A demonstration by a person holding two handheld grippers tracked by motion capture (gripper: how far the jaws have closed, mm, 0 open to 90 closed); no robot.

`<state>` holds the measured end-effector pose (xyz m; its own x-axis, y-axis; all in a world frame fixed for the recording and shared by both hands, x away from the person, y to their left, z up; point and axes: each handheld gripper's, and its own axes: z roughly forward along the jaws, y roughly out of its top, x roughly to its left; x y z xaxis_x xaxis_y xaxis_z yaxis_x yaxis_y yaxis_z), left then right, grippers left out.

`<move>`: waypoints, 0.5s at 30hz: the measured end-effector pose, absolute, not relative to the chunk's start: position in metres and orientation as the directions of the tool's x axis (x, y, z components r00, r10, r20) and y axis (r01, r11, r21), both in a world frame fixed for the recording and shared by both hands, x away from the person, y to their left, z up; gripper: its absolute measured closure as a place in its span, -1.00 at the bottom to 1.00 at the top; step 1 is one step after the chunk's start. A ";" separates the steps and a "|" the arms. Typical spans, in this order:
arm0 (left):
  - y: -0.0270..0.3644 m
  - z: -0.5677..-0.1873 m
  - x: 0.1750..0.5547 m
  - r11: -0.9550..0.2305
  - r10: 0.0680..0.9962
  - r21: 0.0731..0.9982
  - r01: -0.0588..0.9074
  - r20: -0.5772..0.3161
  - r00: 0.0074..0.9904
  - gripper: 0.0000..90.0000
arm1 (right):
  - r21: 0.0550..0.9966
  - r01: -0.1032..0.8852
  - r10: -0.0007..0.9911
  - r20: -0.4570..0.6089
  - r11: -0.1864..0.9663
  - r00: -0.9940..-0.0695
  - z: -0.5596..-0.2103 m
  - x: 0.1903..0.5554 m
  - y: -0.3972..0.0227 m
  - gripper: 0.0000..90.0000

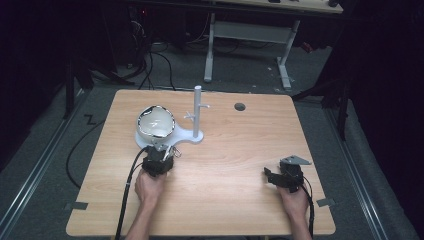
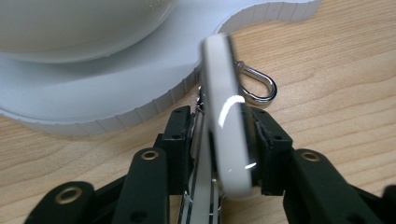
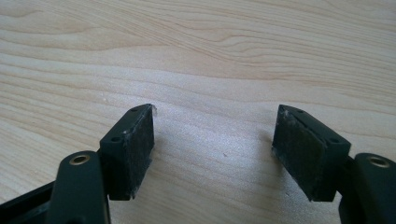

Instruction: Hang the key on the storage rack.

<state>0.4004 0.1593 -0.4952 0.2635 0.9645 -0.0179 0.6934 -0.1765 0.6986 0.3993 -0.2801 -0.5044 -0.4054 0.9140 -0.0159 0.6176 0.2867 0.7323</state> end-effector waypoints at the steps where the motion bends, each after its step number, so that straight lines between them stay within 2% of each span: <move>1: 0.161 -0.494 0.400 -0.188 0.963 0.700 0.688 -0.008 0.271 0.50 | 0.733 0.617 0.914 -0.017 0.288 -0.406 -0.504 0.399 -0.280 -0.35; 2: 0.162 -0.493 0.398 -0.192 0.962 0.711 0.677 0.002 0.272 0.50 | 0.733 0.617 0.914 -0.017 0.288 -0.406 -0.504 0.399 -0.280 -0.35; 3: 0.164 -0.488 0.395 -0.174 0.959 0.728 0.663 -0.027 0.281 0.67 | 0.733 0.617 0.914 -0.017 0.288 -0.406 -0.504 0.399 -0.280 -0.35; 15: 0.163 -0.463 0.383 -0.203 0.941 0.773 0.601 -0.016 0.338 0.69 | 0.733 0.616 0.913 -0.017 0.288 -0.407 -0.504 0.399 -0.280 -0.35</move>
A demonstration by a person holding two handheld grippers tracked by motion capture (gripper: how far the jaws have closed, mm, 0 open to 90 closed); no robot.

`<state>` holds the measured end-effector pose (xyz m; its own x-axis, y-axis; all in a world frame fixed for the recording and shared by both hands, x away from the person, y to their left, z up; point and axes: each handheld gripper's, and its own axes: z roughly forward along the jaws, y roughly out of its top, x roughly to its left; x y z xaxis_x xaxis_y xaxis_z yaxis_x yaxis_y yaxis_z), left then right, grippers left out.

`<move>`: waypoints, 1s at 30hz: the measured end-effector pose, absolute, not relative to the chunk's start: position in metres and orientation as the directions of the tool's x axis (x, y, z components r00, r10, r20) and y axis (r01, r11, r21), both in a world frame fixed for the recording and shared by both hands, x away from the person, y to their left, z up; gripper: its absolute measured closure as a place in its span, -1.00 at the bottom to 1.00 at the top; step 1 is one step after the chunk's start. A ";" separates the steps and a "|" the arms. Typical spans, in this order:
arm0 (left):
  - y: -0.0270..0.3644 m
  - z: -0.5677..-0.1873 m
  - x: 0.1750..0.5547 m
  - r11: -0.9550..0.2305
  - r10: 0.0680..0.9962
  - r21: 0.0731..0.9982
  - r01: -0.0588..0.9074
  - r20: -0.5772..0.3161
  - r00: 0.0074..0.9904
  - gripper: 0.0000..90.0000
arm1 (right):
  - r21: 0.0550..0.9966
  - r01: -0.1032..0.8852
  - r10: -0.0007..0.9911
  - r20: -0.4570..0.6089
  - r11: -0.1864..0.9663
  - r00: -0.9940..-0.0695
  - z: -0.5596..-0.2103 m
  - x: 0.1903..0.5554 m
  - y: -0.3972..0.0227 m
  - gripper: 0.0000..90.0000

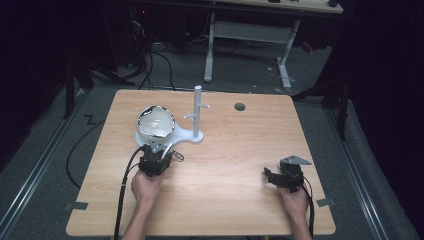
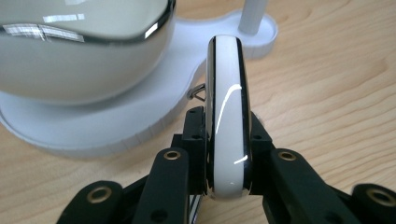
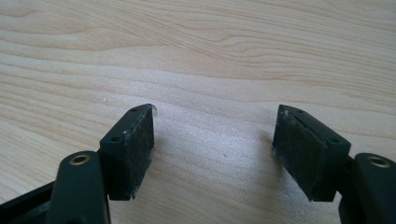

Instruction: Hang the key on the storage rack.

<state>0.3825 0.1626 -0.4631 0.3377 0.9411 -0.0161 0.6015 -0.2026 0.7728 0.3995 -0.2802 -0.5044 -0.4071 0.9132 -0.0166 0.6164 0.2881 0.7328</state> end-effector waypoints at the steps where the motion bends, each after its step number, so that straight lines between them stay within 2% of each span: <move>1: 0.163 -0.463 0.383 -0.203 0.941 0.773 0.601 -0.016 0.338 0.69 | 0.733 0.616 0.913 -0.017 0.288 -0.407 -0.504 0.399 -0.280 -0.35; 16: 0.163 -0.416 0.373 -0.181 0.914 0.845 0.503 -0.045 0.403 0.70 | 0.733 0.617 0.913 -0.015 0.287 -0.407 -0.504 0.399 -0.280 -0.35; 30: 0.165 -0.399 0.377 -0.152 0.905 0.866 0.475 -0.071 0.419 0.69 | 0.732 0.617 0.913 -0.015 0.287 -0.407 -0.504 0.399 -0.280 -0.35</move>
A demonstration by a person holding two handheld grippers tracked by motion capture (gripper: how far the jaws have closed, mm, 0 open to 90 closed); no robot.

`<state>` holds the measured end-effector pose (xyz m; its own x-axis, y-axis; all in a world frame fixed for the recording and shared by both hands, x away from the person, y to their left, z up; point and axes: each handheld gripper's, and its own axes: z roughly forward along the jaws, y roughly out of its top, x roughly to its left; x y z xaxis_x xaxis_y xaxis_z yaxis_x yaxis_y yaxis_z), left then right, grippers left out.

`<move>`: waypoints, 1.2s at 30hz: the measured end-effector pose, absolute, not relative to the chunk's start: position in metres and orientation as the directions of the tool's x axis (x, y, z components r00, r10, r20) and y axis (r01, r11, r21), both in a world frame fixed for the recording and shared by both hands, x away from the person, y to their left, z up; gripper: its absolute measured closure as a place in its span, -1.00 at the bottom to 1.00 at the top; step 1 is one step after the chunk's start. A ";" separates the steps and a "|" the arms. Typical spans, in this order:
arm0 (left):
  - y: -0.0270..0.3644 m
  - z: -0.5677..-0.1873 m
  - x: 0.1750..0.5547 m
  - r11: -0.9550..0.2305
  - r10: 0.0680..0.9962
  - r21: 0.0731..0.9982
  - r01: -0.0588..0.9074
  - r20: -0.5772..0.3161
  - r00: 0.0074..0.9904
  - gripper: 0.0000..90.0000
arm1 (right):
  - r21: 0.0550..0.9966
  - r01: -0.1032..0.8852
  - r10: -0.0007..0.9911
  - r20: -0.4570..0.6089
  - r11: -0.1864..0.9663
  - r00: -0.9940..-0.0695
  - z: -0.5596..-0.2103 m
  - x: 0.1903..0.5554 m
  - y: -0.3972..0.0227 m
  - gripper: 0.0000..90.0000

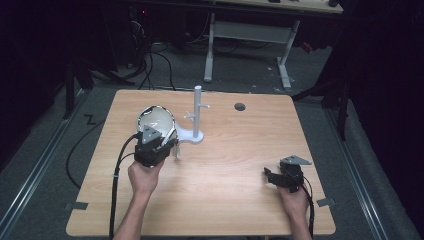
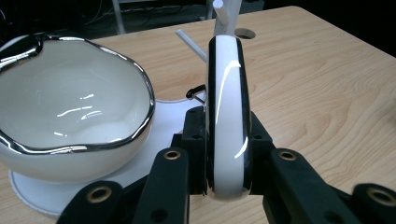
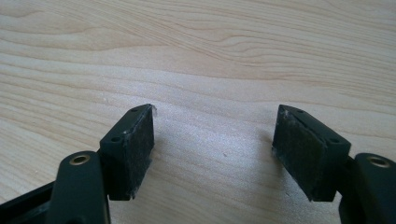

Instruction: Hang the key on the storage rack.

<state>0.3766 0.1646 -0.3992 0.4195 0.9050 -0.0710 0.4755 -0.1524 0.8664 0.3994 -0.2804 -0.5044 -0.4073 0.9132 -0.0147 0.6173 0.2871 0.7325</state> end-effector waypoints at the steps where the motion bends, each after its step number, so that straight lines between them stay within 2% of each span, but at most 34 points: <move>1: 0.165 -0.398 0.377 -0.148 0.905 0.869 0.472 -0.074 0.419 0.69 | 0.732 0.617 0.913 -0.015 0.287 -0.407 -0.504 0.399 -0.280 -0.35; 36: 0.159 -0.350 0.412 -0.149 0.891 0.899 0.413 -0.059 0.450 0.69 | 0.732 0.617 0.912 -0.014 0.288 -0.409 -0.504 0.399 -0.281 -0.35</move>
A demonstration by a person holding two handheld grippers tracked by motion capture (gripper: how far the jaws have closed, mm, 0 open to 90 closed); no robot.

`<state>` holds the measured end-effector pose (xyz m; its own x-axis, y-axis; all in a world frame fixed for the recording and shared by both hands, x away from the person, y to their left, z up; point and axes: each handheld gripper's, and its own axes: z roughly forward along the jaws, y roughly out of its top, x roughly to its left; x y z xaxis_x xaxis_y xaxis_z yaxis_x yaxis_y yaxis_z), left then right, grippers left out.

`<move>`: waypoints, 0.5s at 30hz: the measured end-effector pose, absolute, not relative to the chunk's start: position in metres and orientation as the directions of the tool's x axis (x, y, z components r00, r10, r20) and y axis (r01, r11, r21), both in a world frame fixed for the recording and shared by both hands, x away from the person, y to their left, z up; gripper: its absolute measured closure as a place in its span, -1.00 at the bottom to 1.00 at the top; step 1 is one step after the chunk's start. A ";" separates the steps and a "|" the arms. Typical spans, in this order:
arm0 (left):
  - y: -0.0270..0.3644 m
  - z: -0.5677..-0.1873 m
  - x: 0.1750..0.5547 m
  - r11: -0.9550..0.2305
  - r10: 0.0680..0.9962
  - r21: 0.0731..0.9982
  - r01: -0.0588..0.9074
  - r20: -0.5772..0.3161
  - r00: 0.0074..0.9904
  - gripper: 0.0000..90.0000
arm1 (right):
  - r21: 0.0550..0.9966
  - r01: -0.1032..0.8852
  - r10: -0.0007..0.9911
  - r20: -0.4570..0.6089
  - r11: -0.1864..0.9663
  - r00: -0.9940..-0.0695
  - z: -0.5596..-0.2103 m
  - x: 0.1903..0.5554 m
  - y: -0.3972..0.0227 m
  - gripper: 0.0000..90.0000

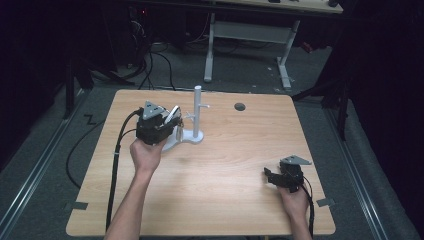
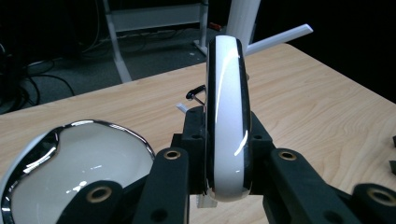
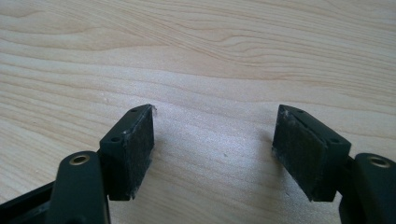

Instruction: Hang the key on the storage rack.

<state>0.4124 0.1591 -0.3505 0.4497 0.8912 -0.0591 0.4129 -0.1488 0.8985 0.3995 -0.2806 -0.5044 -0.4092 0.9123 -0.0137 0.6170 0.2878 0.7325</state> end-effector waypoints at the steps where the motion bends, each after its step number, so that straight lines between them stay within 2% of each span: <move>1: 0.159 -0.350 0.414 -0.143 0.890 0.900 0.411 -0.065 0.451 0.69 | 0.733 0.617 0.912 -0.014 0.288 -0.409 -0.504 0.399 -0.281 -0.35; 15: 0.157 -0.340 0.421 -0.141 0.885 0.902 0.408 -0.070 0.461 0.69 | 0.733 0.616 0.912 -0.013 0.288 -0.411 -0.504 0.399 -0.281 -0.35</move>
